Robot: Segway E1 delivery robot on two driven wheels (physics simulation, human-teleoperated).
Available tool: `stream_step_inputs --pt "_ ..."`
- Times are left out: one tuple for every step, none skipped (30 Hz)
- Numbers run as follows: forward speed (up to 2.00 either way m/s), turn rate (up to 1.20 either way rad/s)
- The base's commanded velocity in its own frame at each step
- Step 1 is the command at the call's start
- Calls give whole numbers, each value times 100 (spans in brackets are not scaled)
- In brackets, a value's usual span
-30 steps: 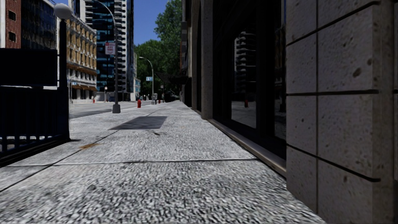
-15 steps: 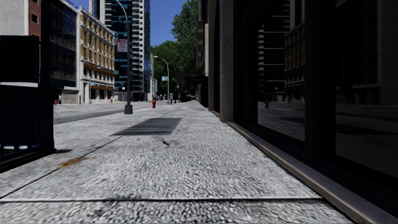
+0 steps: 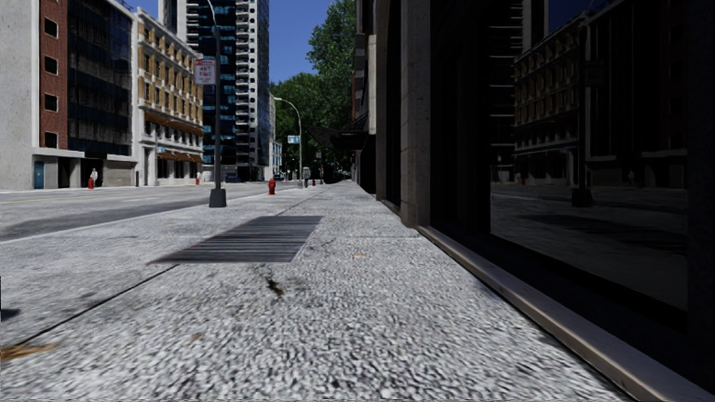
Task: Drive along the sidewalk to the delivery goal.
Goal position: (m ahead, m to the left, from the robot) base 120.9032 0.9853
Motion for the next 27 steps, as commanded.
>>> stream_step_inputs --pt "200 0" --pt "200 0" --pt "200 0" --pt "200 0" --pt "200 0" --pt "200 0" --pt "200 4" --pt "200 11" --pt "200 11" --pt "200 17" --pt "200 30" --pt "200 36" --pt "200 36" --pt "200 34" --pt "200 0" --pt "200 0" --pt "200 0" --pt "200 0" --pt "200 0" --pt "200 0" --pt "200 0" --pt "200 0" --pt "200 0" --pt "200 0" --pt "200 0" --pt "200 0" --pt "200 0"
